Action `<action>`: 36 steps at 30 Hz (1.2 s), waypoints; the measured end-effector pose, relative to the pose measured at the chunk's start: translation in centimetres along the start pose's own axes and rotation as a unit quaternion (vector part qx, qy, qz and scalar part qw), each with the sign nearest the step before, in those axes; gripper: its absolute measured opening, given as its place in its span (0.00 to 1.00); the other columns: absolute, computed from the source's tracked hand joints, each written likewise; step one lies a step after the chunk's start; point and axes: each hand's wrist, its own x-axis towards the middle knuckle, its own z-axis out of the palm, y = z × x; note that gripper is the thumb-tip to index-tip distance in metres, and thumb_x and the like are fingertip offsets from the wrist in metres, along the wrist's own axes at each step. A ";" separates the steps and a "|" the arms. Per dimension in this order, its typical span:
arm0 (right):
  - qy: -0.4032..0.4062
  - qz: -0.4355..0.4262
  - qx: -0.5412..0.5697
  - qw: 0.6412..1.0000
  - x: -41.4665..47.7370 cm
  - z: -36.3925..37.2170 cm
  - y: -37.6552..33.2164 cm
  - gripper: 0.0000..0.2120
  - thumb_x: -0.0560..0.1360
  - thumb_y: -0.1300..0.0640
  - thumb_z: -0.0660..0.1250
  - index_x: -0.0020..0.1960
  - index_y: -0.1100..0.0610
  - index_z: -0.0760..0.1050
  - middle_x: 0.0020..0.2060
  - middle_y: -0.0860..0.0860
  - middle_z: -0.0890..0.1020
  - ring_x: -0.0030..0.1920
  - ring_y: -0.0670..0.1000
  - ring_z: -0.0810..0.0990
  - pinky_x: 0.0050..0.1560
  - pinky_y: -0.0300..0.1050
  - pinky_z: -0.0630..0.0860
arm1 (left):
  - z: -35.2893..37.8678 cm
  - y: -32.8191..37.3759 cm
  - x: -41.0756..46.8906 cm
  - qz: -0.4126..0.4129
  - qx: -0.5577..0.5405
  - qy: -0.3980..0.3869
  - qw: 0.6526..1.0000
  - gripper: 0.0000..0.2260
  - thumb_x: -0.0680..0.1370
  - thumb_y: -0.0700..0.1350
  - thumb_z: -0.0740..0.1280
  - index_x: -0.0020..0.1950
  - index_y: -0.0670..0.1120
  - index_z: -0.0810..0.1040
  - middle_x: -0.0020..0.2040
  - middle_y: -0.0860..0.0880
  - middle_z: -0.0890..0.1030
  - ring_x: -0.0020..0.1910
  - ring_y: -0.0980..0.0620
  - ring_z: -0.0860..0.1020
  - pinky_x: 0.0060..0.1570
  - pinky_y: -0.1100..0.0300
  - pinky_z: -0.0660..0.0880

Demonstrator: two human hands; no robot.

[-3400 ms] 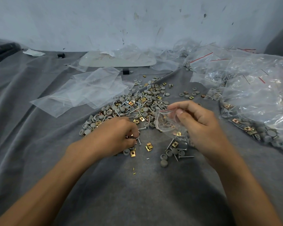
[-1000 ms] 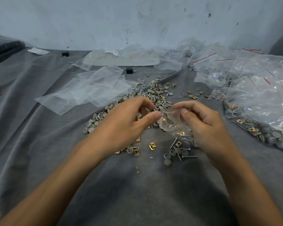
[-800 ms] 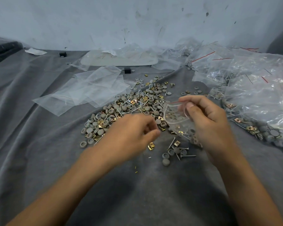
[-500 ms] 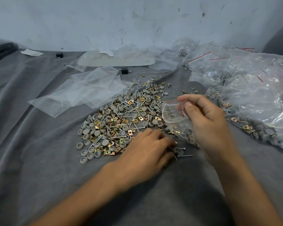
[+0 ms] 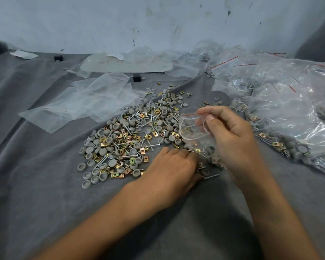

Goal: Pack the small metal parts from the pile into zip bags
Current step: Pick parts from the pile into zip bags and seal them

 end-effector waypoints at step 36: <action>-0.021 0.033 0.003 0.999 -0.2 -0.5 -0.4 0.14 0.83 0.64 0.62 0.51 0.50 0.83 0.43 0.54 0.83 0.44 0.43 0.78 0.49 0.41 0.74 | -2.4 -3.9 -0.4 -0.090 0.020 -0.080 0.993 0.11 0.74 0.51 0.64 0.39 0.44 0.75 0.35 0.46 0.78 0.33 0.45 0.74 0.33 0.55 0.65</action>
